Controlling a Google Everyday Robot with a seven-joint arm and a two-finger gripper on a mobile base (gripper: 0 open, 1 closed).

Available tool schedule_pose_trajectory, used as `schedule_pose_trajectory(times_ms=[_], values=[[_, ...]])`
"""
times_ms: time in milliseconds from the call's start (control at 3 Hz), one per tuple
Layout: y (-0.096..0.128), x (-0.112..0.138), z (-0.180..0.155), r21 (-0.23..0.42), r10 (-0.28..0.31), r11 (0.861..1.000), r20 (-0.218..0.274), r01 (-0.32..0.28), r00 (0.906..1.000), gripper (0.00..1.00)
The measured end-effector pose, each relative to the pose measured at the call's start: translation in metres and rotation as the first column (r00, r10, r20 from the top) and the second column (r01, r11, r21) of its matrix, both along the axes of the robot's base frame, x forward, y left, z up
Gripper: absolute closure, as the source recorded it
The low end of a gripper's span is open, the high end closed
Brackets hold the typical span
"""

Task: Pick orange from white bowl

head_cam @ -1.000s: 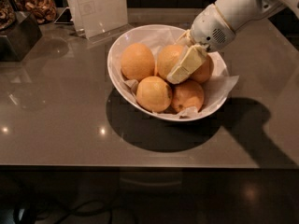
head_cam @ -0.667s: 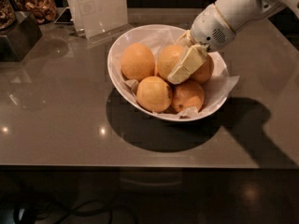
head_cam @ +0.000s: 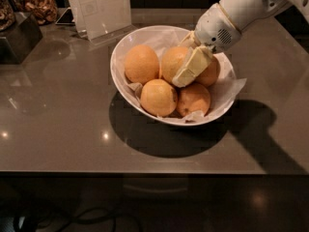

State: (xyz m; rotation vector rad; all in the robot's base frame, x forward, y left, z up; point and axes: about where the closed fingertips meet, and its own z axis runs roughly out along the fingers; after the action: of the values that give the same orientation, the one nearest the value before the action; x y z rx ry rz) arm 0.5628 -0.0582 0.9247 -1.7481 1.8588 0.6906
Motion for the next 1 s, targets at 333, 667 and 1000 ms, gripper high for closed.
schedule_pose_trajectory(times_ms=[333, 667, 1000], values=[[-0.001, 0.0, 0.001, 0.0, 0.0, 1.0, 0.0, 0.0, 1.0, 1.0], [-0.009, -0.034, 0.023, 0.071, 0.022, 0.997, 0.032, -0.024, 0.9993, 1.0], [-0.023, -0.087, 0.045, 0.185, 0.005, 0.983, 0.063, -0.016, 0.998, 1.0]])
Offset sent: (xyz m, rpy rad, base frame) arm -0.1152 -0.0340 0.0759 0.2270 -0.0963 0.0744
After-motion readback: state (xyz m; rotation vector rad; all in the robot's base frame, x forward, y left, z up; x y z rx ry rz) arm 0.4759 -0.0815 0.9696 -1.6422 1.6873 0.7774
